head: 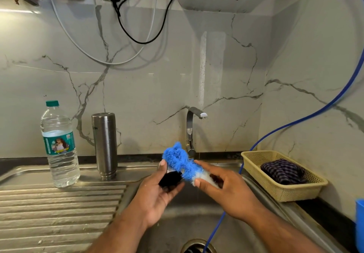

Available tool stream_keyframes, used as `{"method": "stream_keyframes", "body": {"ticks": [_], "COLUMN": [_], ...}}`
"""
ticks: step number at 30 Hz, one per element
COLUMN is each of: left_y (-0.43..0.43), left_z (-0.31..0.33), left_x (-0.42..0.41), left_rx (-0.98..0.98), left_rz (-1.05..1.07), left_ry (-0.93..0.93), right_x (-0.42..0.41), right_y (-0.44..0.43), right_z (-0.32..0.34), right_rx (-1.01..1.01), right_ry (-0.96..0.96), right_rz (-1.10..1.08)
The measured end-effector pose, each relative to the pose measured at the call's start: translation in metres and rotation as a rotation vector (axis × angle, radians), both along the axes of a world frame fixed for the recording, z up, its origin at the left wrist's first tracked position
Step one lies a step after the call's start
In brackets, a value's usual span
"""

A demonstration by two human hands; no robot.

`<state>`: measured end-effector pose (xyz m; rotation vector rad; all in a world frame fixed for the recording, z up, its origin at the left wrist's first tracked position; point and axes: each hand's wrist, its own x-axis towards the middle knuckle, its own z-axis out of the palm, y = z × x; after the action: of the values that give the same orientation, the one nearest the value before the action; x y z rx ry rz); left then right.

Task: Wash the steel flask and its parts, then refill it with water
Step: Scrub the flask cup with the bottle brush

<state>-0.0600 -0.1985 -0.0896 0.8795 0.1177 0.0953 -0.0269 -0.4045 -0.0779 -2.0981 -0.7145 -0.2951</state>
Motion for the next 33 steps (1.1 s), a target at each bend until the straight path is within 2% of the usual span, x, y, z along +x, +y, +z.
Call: {"method": "stream_keyframes", "body": {"ticks": [9,14,18,24,33], "left_y": [-0.0008,0.0010,0.0032,0.0038,0.0027], "left_z": [-0.0002,0.0035,0.0027,0.0032,0.0005], "left_x": [0.0024,-0.0008,0.0013,-0.0017,0.0026], "left_rx": [0.066,-0.147,-0.211,0.011,0.039], "left_rz": [0.068,-0.025,-0.054,-0.061,0.011], "left_ry": [-0.031,-0.001,-0.001,-0.037,-0.015], "right_x": [-0.0035,-0.0020,-0.0014,-0.0047,-0.0027], "right_y": [0.0057,0.0012,0.0002,0.0011,0.0014], "right_z": [-0.0010,-0.0010,-0.0014,0.0046,0.0008], "right_rx": [-0.029,-0.037,-0.021,0.017,-0.064], "right_ry": [-0.037,-0.036,-0.044,-0.048,-0.063], "right_rz": [-0.012,-0.030,-0.060,-0.004,0.000]}}
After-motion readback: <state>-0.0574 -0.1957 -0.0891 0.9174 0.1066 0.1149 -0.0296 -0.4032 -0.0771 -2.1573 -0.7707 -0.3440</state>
